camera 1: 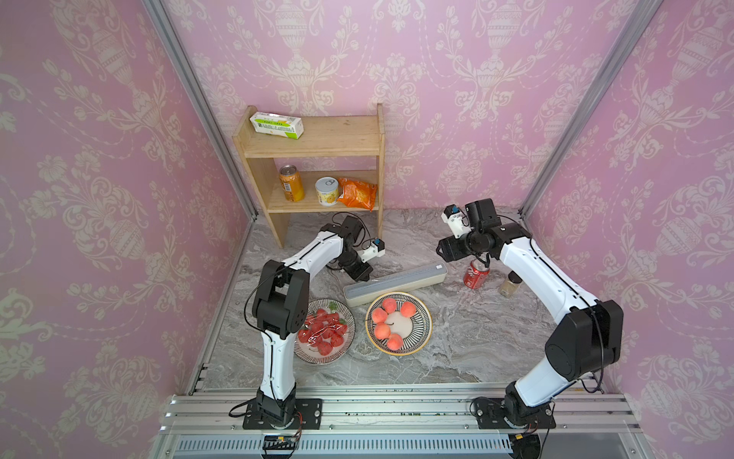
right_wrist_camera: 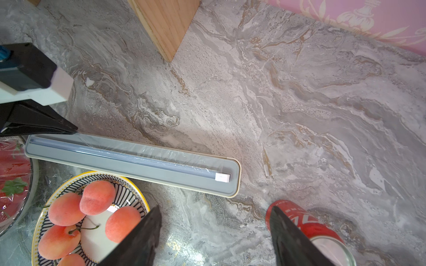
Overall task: Wrap the plate with plastic wrap
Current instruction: Pull the plastic wrap from the plastic wrap cutting box.
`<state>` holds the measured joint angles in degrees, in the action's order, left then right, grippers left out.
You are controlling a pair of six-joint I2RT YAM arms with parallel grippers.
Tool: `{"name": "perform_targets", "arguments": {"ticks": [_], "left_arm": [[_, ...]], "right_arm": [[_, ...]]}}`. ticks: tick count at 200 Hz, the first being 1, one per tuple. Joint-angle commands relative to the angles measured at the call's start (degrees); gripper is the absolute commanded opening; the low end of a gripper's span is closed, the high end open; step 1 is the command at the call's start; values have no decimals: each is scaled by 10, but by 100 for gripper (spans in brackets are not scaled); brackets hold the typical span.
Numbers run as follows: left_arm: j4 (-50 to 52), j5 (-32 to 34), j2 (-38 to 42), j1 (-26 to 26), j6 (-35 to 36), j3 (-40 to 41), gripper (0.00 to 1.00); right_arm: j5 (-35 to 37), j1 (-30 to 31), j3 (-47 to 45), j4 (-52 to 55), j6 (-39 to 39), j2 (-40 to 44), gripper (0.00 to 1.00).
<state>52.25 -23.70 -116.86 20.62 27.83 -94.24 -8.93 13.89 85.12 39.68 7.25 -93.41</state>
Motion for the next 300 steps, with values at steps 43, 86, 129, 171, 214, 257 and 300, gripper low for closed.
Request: {"name": "perform_targets", "arguments": {"ticks": [43,86,129,171,214,257,300], "left_arm": [[-55,-23,75,-4,20,45,0],[-68,-32,83,-10,18,47,0],[-90,-55,88,-29,5,44,0],[-105,-78,88,-38,-1,43,0],[-113,-87,88,-44,-6,46,0],[-113,-87,88,-45,-6,46,0],[-112,-84,89,-46,-6,48,0]], "right_arm": [[-113,46,-2,-39,227,-24,77],[-105,105,36,-61,300,-101,71],[-148,131,19,-136,313,-128,62],[-154,148,42,-143,322,-166,54],[-118,152,39,-151,363,-189,55],[-90,149,58,-134,376,-214,54],[-37,144,57,-145,375,-218,49]]}}
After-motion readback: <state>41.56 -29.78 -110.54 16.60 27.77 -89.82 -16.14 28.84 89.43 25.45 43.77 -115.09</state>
